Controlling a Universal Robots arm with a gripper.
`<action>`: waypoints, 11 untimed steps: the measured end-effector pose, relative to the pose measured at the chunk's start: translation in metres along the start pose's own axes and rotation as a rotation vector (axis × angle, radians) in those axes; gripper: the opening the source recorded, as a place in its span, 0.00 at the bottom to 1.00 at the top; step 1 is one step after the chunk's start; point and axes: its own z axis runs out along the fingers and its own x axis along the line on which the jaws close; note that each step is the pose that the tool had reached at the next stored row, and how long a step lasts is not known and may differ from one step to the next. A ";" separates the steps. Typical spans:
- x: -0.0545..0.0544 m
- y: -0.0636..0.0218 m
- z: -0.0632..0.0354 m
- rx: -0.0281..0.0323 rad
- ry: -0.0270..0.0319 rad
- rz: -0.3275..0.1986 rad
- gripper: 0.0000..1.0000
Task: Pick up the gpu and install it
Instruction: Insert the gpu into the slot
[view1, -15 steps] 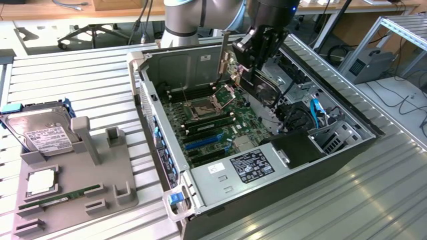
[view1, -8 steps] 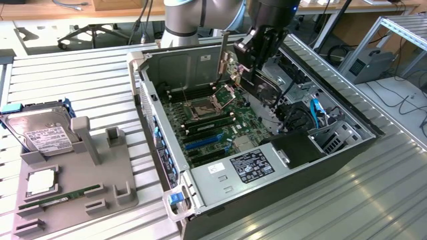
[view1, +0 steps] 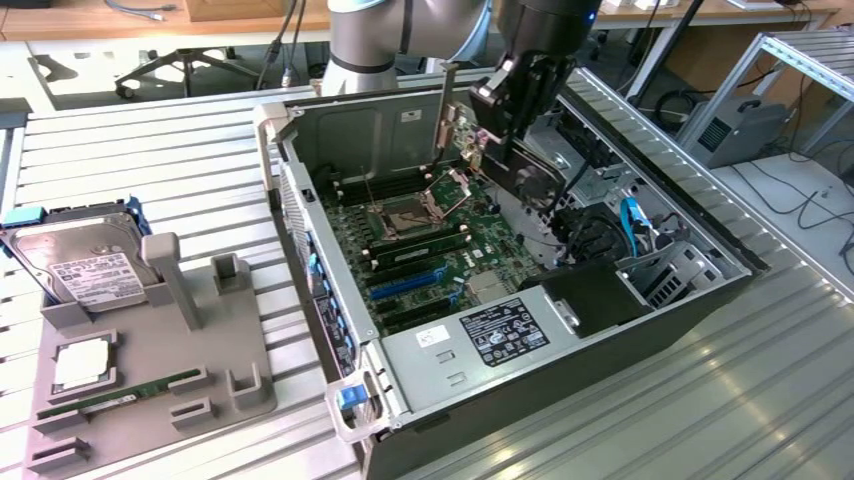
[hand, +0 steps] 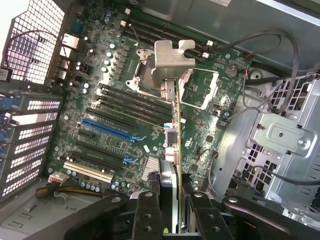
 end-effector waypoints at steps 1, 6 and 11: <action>0.000 -0.0001 0.0000 -0.0003 -0.0003 -0.010 0.27; -0.001 -0.0004 0.0000 -0.0008 -0.0008 -0.031 0.27; -0.002 -0.0006 0.0001 -0.0014 -0.0013 -0.049 0.27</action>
